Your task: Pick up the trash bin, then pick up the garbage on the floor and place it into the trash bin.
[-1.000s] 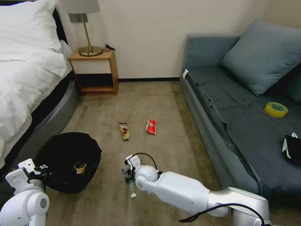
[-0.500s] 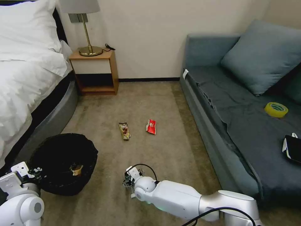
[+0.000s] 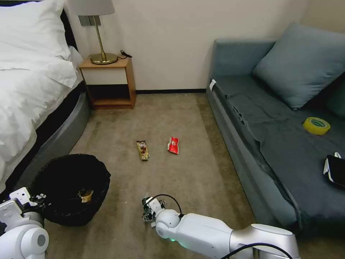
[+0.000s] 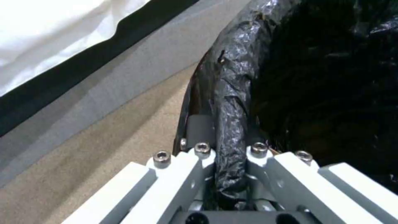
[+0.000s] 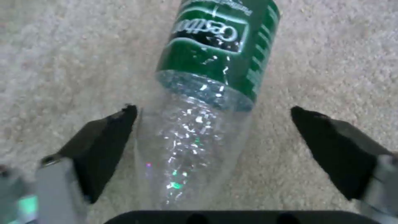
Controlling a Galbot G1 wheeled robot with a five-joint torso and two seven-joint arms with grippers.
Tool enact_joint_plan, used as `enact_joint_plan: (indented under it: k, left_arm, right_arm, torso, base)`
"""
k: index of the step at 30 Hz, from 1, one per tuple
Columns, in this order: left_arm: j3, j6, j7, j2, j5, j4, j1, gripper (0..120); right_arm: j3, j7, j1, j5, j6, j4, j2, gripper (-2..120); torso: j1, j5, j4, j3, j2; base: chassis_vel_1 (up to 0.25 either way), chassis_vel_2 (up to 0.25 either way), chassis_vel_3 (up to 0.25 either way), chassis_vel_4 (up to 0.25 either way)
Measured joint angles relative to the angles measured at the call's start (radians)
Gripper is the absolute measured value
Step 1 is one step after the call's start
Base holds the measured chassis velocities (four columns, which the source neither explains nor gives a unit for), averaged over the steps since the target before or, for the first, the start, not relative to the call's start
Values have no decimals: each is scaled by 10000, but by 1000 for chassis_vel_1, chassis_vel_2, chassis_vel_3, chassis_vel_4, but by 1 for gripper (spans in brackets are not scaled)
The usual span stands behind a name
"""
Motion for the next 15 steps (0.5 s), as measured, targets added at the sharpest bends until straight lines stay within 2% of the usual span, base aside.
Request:
enact_joint_plan:
  k: [1, 4, 5, 7, 9, 13, 15]
  left_arm:
    - [-20, 0, 0, 5, 3, 4, -1, 2]
    - [-31, 0, 0, 16, 5, 33, -8, 2]
    - [-31, 0, 0, 16, 5, 33, -8, 2]
    - [-31, 0, 0, 16, 10, 63, -10, 2]
    - [-31, 0, 0, 16, 12, 70, -11, 2]
    - [-6, 0, 0, 10, 26, 91, -20, 2]
    - [-2, 0, -1, 10, 30, 93, -25, 2]
  right_arm:
    - [-18, -43, -10, -35, 51, -16, 4, 85]
    - [-26, -102, -23, -72, 107, -21, -8, 71]
    - [-26, -102, -23, -72, 107, -21, -8, 71]
    - [-28, -122, -41, -92, 135, -22, -39, 61]
    - [-28, -125, -45, -98, 147, -18, -50, 57]
    - [-35, -140, -71, -131, 193, 42, -116, 40]
    - [-37, -138, -75, -139, 198, 56, -131, 38]
  torso:
    - [0, 0, 0, 0, 0]
    - [0, 0, 0, 0, 0]
    - [0, 0, 0, 0, 0]
    - [0, 0, 0, 0, 0]
    - [0, 0, 0, 0, 0]
    - [0, 0, 0, 0, 0]
    - [0, 1, 0, -1, 1]
  base:
    - [0, 0, 0, 0]
    - [0, 0, 0, 0]
    - [0, 0, 0, 0]
    - [0, 0, 0, 0]
    - [0, 0, 0, 0]
    - [0, 0, 0, 0]
    - [0, 0, 0, 0]
